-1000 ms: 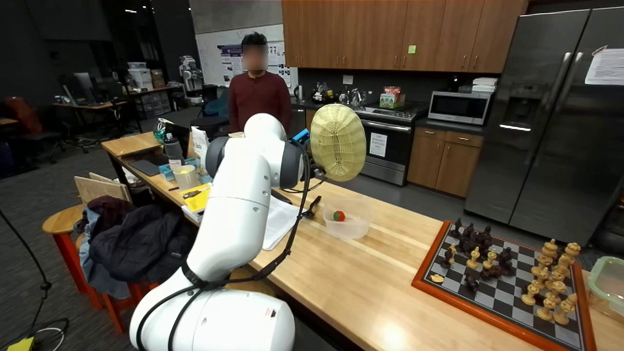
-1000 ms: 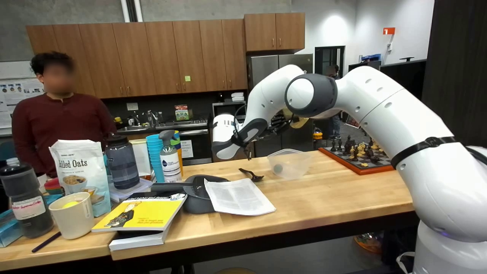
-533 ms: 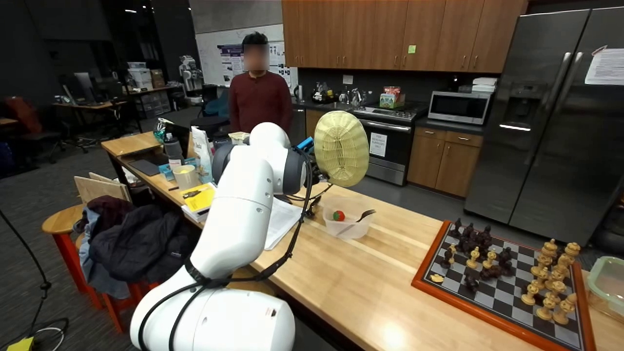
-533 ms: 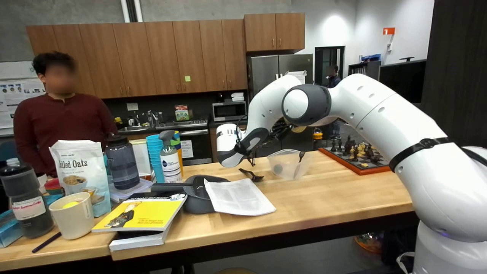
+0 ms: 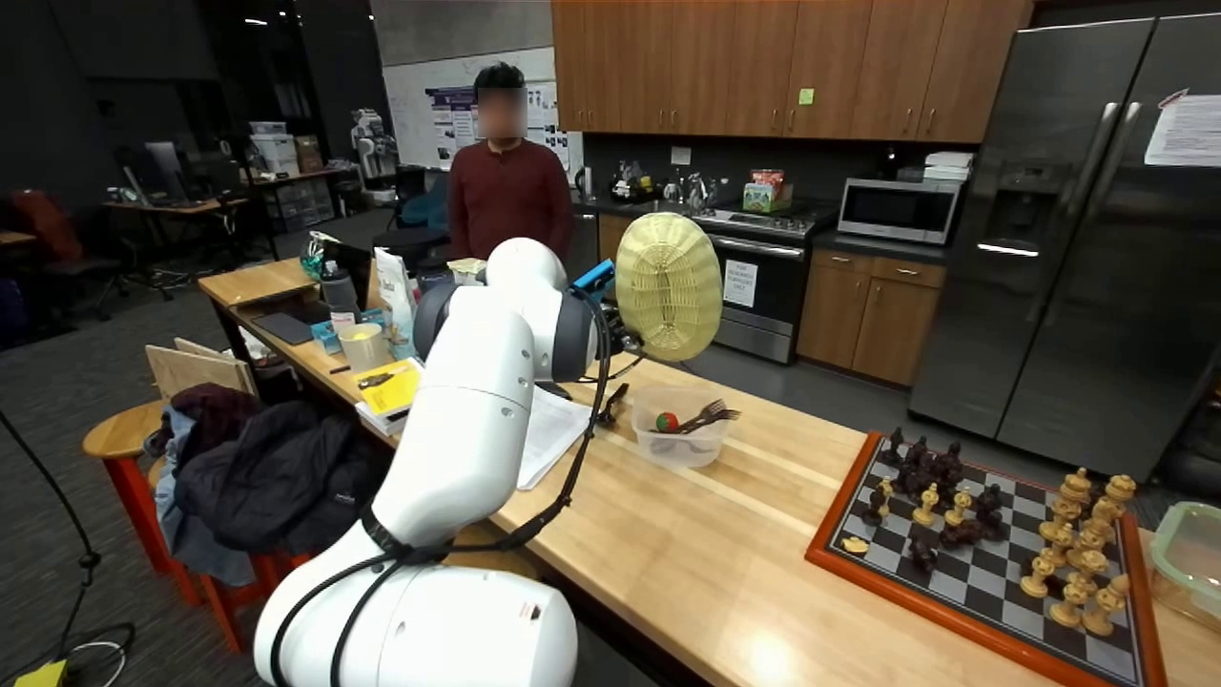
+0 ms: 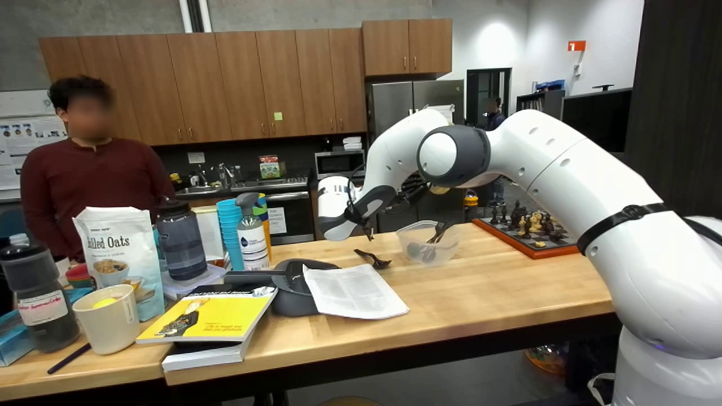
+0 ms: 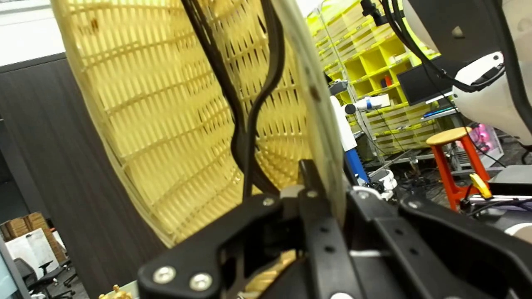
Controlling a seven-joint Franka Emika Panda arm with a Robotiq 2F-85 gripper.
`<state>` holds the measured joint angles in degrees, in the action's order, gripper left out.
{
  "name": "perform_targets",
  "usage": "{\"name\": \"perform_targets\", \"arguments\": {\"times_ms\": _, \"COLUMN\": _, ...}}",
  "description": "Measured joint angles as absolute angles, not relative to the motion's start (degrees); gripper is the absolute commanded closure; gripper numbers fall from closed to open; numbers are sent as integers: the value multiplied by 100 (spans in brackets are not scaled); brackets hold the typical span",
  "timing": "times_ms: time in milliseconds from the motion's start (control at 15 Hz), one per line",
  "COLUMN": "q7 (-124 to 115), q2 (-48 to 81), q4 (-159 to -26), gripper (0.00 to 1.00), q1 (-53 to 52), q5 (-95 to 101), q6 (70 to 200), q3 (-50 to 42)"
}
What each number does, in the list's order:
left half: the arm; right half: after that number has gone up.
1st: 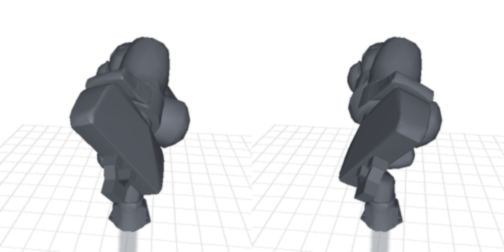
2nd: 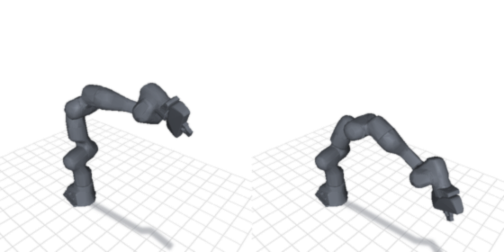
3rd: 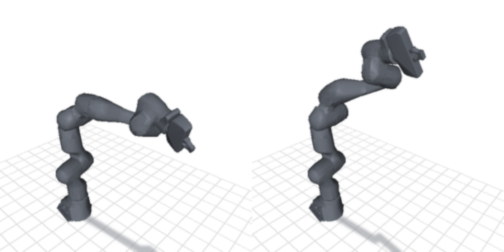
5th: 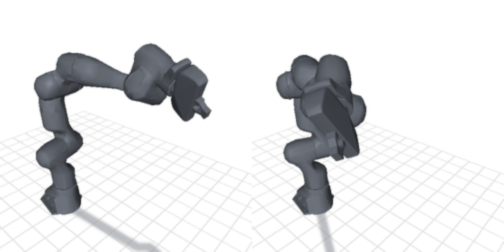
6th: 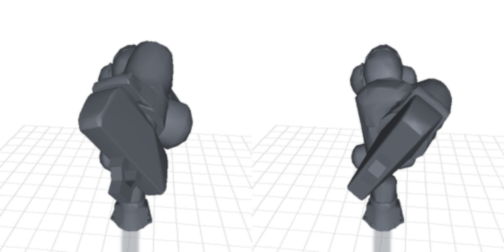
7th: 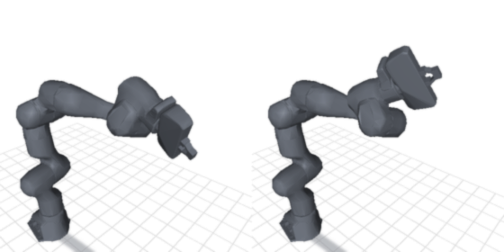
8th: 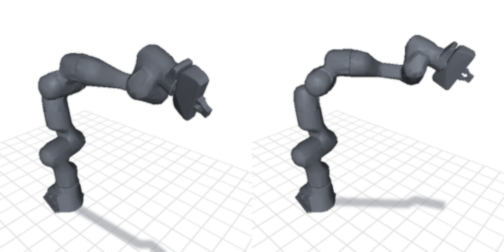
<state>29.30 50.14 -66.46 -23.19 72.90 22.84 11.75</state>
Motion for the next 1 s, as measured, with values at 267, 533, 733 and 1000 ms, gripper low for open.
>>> {"name": "perform_targets", "arguments": {"times_ms": 267, "q7": 2991, "q2": 4987, "q4": -6516, "gripper": 98, "q1": -2319, "q5": 7287, "q6": 2365, "q3": 1201}}
{"name": "perform_targets", "arguments": {"times_ms": 533, "q7": 3006, "q2": 4816, "q4": -6445, "gripper": 98, "q1": -2285, "q5": 6982, "q6": 2818, "q3": 1387}}
{"name": "perform_targets", "arguments": {"times_ms": 733, "q7": 2981, "q2": 4536, "q4": -6442, "gripper": 98, "q1": -2237, "q5": 6481, "q6": 3288, "q3": 1583}}
{"name": "perform_targets", "arguments": {"times_ms": 1000, "q7": 2814, "q2": 4165, "q4": -6520, "gripper": 98, "q1": -2018, "q5": 5646, "q6": 4069, "q3": 1851}}
